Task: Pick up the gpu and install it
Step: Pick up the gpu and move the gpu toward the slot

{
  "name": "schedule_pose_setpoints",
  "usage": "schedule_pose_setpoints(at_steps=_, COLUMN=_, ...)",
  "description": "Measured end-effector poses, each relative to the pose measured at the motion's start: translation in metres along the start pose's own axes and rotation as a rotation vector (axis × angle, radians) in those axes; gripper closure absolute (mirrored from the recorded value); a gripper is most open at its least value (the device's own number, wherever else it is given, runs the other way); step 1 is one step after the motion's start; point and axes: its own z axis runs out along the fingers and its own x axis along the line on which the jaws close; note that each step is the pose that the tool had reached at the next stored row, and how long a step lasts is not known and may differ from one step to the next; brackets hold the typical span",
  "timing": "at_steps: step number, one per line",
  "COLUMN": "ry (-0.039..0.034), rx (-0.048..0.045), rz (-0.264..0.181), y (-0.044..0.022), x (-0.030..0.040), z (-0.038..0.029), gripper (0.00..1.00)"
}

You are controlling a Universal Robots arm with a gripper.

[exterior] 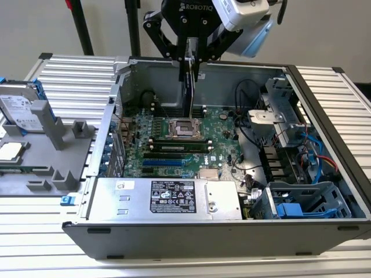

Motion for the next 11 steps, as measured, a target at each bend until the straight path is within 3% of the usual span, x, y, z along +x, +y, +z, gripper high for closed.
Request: schedule_pose_setpoints(at_steps=11, ry=0.0, rx=0.0, rz=0.0, y=0.0, x=-0.0005, z=0.0, gripper=1.0)
